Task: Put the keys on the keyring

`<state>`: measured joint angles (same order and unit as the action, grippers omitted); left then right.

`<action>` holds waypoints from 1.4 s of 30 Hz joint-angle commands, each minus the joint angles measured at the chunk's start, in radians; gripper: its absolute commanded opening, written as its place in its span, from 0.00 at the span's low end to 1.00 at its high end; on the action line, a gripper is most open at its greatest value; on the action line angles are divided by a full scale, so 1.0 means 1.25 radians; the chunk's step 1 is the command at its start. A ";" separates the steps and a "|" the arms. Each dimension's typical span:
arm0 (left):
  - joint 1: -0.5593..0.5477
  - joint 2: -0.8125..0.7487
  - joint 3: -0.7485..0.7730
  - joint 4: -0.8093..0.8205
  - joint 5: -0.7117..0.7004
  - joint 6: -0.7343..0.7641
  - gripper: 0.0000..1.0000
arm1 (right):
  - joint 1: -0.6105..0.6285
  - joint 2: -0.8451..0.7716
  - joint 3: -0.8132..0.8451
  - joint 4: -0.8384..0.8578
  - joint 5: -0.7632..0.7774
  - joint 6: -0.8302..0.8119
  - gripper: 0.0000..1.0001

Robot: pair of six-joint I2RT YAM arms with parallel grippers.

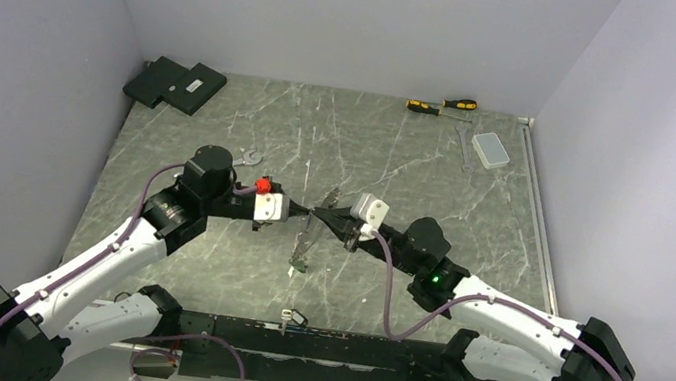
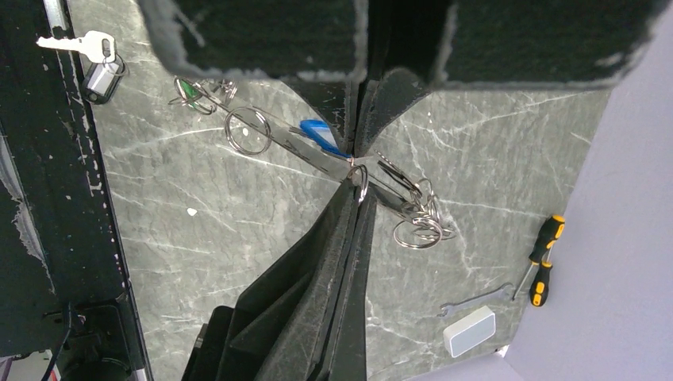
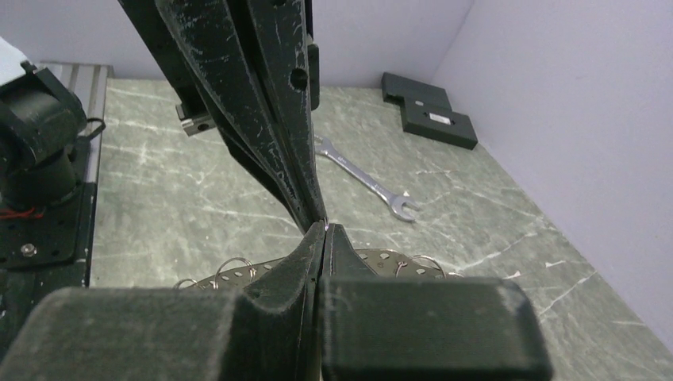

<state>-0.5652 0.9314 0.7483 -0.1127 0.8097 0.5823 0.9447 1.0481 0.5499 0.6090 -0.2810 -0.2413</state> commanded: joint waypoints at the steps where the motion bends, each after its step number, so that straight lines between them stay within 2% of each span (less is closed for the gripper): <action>1: -0.001 -0.003 0.014 0.013 0.031 -0.006 0.00 | -0.002 0.006 -0.012 0.188 0.002 0.050 0.00; 20: -0.001 -0.014 0.014 0.012 0.052 -0.004 0.00 | -0.002 0.053 0.001 0.274 -0.029 0.071 0.00; 21: -0.001 -0.016 0.014 0.011 0.048 -0.003 0.01 | -0.002 0.054 0.002 0.272 -0.031 0.070 0.00; 26: -0.001 -0.044 0.008 0.000 0.000 0.010 0.21 | -0.010 0.019 -0.003 0.225 -0.068 0.066 0.00; 30: -0.001 -0.068 -0.001 0.007 -0.015 0.011 0.31 | -0.025 -0.015 -0.013 0.188 -0.125 0.084 0.00; 36: 0.001 -0.074 -0.002 0.021 0.027 0.001 0.35 | -0.041 -0.021 -0.016 0.175 -0.200 0.113 0.00; 42: 0.001 -0.065 0.003 0.036 0.094 -0.017 0.36 | -0.042 -0.004 0.000 0.168 -0.220 0.112 0.00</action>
<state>-0.5652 0.8497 0.7479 -0.1162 0.8448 0.5831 0.8959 1.0431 0.5198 0.7784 -0.5030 -0.1173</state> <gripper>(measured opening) 0.361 0.010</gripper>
